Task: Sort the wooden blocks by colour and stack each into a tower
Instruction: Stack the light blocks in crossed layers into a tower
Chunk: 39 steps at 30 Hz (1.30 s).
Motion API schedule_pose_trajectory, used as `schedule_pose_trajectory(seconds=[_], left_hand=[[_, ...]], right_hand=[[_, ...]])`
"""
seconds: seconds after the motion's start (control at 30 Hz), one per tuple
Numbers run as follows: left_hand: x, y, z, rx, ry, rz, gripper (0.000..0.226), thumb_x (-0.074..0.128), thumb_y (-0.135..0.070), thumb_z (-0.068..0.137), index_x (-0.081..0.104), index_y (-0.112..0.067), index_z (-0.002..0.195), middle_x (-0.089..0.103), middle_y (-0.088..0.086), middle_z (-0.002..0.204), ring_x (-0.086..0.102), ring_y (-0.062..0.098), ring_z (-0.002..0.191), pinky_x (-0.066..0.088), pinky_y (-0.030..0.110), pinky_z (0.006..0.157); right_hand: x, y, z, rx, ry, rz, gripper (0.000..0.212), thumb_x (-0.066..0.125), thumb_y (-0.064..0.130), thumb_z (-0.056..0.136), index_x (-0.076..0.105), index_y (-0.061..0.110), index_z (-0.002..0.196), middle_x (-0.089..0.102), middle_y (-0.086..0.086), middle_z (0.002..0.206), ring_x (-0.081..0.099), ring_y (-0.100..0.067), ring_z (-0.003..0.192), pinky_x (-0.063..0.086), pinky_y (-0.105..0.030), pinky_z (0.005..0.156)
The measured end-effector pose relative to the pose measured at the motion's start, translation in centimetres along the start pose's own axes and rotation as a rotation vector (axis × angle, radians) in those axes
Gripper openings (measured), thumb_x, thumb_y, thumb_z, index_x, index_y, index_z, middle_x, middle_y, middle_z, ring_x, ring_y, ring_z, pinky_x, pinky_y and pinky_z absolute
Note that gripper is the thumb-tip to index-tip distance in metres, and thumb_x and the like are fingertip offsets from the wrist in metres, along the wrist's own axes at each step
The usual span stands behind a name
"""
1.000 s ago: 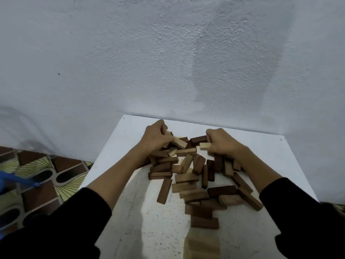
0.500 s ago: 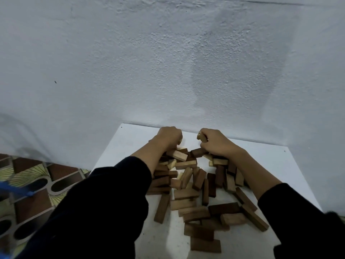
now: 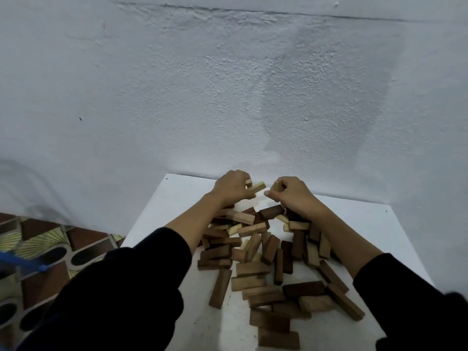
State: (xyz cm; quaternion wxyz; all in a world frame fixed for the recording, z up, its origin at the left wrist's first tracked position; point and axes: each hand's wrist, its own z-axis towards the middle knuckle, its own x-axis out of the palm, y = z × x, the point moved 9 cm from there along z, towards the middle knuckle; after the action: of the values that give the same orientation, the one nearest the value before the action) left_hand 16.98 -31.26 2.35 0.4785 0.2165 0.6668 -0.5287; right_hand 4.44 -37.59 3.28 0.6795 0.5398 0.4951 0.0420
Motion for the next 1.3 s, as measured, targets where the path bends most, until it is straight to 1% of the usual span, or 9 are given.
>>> schedule_pose_trajectory(seconds=[0.27, 0.53, 0.6, 0.7, 0.83, 1.0, 1.07, 1.17, 1.3], left_hand=[[-4.0, -2.7, -6.7, -0.039, -0.051, -0.727, 0.024, 0.074, -0.012, 0.08, 0.052, -0.009, 0.07, 0.039, -0.009, 0.053, 0.036, 0.005, 0.049, 0.03, 0.018, 0.05], [-3.9, -1.5, -17.9, 0.008, 0.123, -1.324, 0.022, 0.038, -0.02, 0.101, 0.046, -0.007, 0.085, 0.039, 0.003, 0.066, 0.032, 0.01, 0.052, 0.025, 0.019, 0.046], [-3.1, 1.4, -21.2, -0.095, 0.024, -1.314, 0.03, 0.035, -0.019, 0.103, 0.054, -0.005, 0.085, 0.05, 0.003, 0.07, 0.042, 0.011, 0.058, 0.032, 0.021, 0.051], [-1.3, 5.3, -26.2, -0.191, -0.092, -0.999, 0.032, 0.043, -0.025, 0.101, 0.068, -0.017, 0.083, 0.059, -0.007, 0.074, 0.05, 0.008, 0.068, 0.039, 0.021, 0.065], [0.6, 8.6, -30.4, -0.32, -0.172, -0.829, 0.025, 0.053, -0.002, 0.092, 0.067, -0.011, 0.073, 0.059, 0.002, 0.065, 0.049, 0.013, 0.057, 0.04, 0.018, 0.054], [0.8, 11.9, -32.5, -0.495, -0.38, -0.696, 0.01, 0.074, -0.009, 0.079, 0.072, -0.017, 0.074, 0.065, -0.007, 0.065, 0.057, 0.009, 0.064, 0.043, 0.019, 0.062], [0.5, 12.5, -33.0, -0.523, -0.42, -0.626, 0.007, 0.078, -0.015, 0.076, 0.072, -0.017, 0.075, 0.064, -0.007, 0.065, 0.057, 0.007, 0.064, 0.042, 0.016, 0.062], [0.6, 12.9, -33.1, -0.534, -0.4, -0.579, 0.007, 0.08, -0.016, 0.075, 0.073, -0.014, 0.077, 0.065, -0.005, 0.067, 0.057, 0.007, 0.064, 0.042, 0.015, 0.061], [1.3, 12.9, -33.0, -0.513, -0.358, -0.539, 0.01, 0.081, -0.016, 0.073, 0.075, -0.011, 0.079, 0.064, -0.006, 0.065, 0.056, 0.006, 0.061, 0.042, 0.012, 0.059]], right_hand=[[-0.9, 6.2, -3.5, -0.051, 0.013, 0.331, 0.018, 0.068, 0.012, 0.084, 0.059, -0.003, 0.08, 0.05, -0.006, 0.06, 0.039, -0.015, 0.049, 0.032, -0.019, 0.044], [2.9, 12.1, -10.6, -0.04, 0.174, 0.104, 0.026, 0.062, 0.015, 0.088, 0.05, 0.011, 0.065, 0.049, 0.002, 0.053, 0.039, -0.009, 0.042, 0.029, -0.017, 0.041], [4.9, 12.5, -12.9, 0.001, 0.218, 0.068, 0.025, 0.059, 0.009, 0.088, 0.049, 0.011, 0.065, 0.054, 0.007, 0.049, 0.043, -0.008, 0.042, 0.031, -0.019, 0.043], [9.1, 13.0, -17.0, 0.033, 0.315, -0.032, 0.018, 0.058, 0.009, 0.086, 0.058, 0.007, 0.067, 0.058, 0.0, 0.056, 0.045, -0.011, 0.045, 0.034, -0.017, 0.042], [16.9, 11.5, -21.8, 0.104, 0.394, -0.097, 0.011, 0.052, 0.008, 0.085, 0.061, 0.005, 0.081, 0.054, -0.006, 0.065, 0.049, -0.016, 0.053, 0.035, -0.021, 0.045], [22.2, 7.6, -23.9, 0.195, 0.318, -0.118, 0.024, 0.046, 0.011, 0.09, 0.044, 0.016, 0.066, 0.049, -0.002, 0.074, 0.052, -0.024, 0.079, 0.038, -0.028, 0.063], [22.9, 6.4, -23.8, 0.206, 0.262, -0.173, 0.021, 0.045, 0.017, 0.094, 0.052, 0.012, 0.075, 0.056, -0.003, 0.081, 0.056, -0.027, 0.085, 0.039, -0.028, 0.066], [23.1, 5.3, -23.0, 0.191, 0.153, -0.261, 0.019, 0.047, 0.023, 0.097, 0.06, 0.009, 0.1, 0.064, -0.009, 0.103, 0.06, -0.028, 0.097, 0.045, -0.031, 0.072], [22.9, 4.7, -22.2, 0.145, 0.072, -0.268, 0.016, 0.053, 0.026, 0.095, 0.054, 0.013, 0.085, 0.064, -0.009, 0.096, 0.061, -0.027, 0.091, 0.046, -0.032, 0.07]])
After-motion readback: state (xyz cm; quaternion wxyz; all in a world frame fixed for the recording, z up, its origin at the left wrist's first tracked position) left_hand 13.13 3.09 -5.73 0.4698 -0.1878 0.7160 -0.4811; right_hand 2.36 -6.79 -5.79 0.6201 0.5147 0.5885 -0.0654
